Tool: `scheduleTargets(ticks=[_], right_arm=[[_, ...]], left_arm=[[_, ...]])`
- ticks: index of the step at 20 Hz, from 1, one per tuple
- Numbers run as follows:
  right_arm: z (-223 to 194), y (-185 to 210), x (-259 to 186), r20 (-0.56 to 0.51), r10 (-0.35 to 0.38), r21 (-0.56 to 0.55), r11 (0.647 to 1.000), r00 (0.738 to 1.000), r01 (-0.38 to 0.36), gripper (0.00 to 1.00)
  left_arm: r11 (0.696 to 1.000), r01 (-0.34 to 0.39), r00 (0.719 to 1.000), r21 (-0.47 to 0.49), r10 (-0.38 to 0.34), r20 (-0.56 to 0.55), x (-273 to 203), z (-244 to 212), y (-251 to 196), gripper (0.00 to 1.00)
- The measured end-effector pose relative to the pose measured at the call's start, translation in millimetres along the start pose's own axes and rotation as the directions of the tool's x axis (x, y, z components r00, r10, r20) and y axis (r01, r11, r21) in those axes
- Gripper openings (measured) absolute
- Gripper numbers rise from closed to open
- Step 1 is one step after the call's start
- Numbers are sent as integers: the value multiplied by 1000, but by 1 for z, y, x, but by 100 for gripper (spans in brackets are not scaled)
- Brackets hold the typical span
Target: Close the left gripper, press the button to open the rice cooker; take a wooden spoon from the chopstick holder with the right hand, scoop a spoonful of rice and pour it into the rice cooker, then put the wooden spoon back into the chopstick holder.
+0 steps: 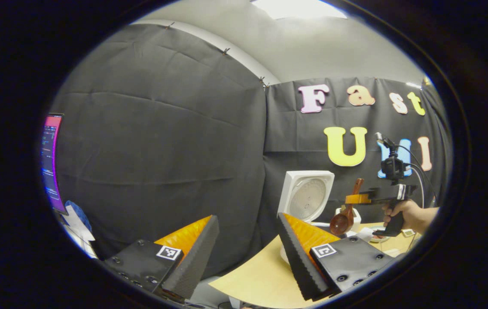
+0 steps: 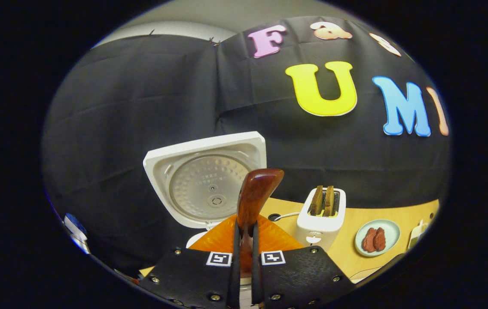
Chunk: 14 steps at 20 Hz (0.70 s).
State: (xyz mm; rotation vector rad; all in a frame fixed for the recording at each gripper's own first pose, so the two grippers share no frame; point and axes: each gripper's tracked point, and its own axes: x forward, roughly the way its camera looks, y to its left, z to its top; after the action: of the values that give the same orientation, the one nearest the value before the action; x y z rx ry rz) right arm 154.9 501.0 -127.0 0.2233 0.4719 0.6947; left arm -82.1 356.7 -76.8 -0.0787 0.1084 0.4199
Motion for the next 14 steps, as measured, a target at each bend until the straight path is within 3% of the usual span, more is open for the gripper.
scheduleTargets(ticks=[4,5,6,7,8,9,10,13,14], right_arm=[[25,-15,-28,40,34,204,978,999,-42,11],[32,-23,-36,54,33,239,970,998,-45,11],[38,-31,-43,66,28,265,963,997,-45,11],[41,-40,-52,76,20,286,957,997,-41,11],[45,-50,-60,81,11,307,951,997,-35,11],[46,-60,-69,84,3,333,943,996,-31,11],[47,-71,-79,88,-4,358,933,996,-28,10],[52,-106,-108,106,-47,408,913,993,0,11],[52,-118,-119,110,-65,414,910,992,14,10]], left_arm=[[1000,27,1000,-7,-27,16,4,9,-26,94],[999,35,999,-6,-35,21,4,13,-33,91],[999,47,999,-5,-47,26,5,16,-39,99],[998,58,998,-3,-58,31,5,18,-45,91],[998,70,997,1,-70,37,8,23,-52,98],[996,84,995,4,-84,44,9,26,-61,91],[995,95,994,6,-96,52,10,30,-69,98],[991,132,988,13,-133,75,11,40,-97,94],[989,145,986,15,-146,83,11,44,-107,99]])
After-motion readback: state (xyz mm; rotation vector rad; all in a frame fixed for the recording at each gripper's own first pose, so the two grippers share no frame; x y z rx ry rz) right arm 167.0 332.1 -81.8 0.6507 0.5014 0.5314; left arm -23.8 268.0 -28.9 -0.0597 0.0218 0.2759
